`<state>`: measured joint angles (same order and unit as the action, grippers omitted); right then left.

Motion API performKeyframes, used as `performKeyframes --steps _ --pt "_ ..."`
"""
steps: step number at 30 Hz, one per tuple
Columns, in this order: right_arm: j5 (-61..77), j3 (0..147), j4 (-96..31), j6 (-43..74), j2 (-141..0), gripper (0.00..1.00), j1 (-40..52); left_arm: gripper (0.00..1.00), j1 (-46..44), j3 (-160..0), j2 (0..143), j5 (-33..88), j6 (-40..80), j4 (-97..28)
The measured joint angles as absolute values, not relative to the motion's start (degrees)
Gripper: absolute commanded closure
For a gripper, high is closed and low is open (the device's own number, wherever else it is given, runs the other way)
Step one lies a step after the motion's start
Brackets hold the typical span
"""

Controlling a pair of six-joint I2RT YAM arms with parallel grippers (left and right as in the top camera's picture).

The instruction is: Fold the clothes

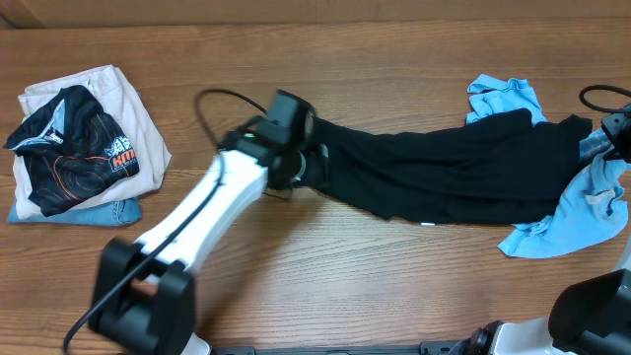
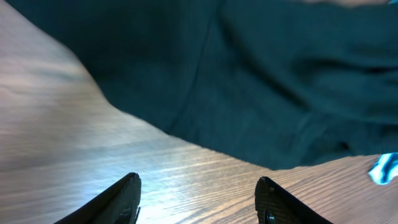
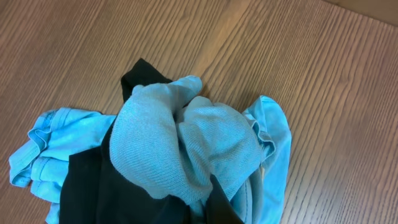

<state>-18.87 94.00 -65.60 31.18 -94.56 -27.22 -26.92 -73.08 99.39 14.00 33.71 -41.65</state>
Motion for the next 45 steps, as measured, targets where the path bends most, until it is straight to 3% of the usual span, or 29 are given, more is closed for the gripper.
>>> performKeyframes --steps 8,10,12,17,22,28,32,33,36,39,45 --pt "-18.9 94.0 -65.6 31.2 -94.6 0.96 -27.2 0.40 -28.8 -73.1 110.8 15.7 41.3 -33.9" --pt "-18.9 94.0 -65.6 31.2 -94.6 0.96 -27.2 0.55 -28.9 -73.1 112.6 16.2 41.9 -32.0" --pt "-18.9 94.0 -65.6 31.2 -94.6 0.96 -27.2 0.96 -28.9 -73.1 114.1 16.6 42.5 -30.4" --pt "-18.9 94.0 -65.6 31.2 -94.6 0.96 -27.2 0.96 -28.8 -73.4 115.2 17.4 42.7 -28.8" --pt "-18.9 94.0 -64.8 31.3 -94.6 0.96 -27.3 0.96 -24.2 -79.0 113.5 13.5 37.2 -38.9" --pt "-19.5 93.9 -64.1 31.2 -94.6 0.96 -29.3 0.96 -4.5 -91.8 104.3 7.6 29.6 -41.8" --pt "-21.9 93.9 -65.1 33.3 -94.6 0.96 -33.7 0.95 1.6 -93.3 102.6 7.2 27.6 -43.8" --pt "-22.4 93.9 -65.3 34.2 -94.6 0.91 -35.3 0.75 1.4 -93.2 102.9 7.3 27.0 -44.2" --pt "-22.7 93.9 -65.3 35.4 -94.6 0.71 -36.3 0.49 -0.7 -93.1 104.2 7.5 25.4 -44.4" --pt "-22.3 93.9 -65.2 35.7 -94.6 0.62 -36.2 0.45 -2.1 -93.1 104.7 7.8 24.4 -44.5" --pt "-13.8 93.9 -62.3 32.0 -94.6 0.63 -36.2 0.39 -3.0 -93.1 104.8 8.1 23.4 -49.8"
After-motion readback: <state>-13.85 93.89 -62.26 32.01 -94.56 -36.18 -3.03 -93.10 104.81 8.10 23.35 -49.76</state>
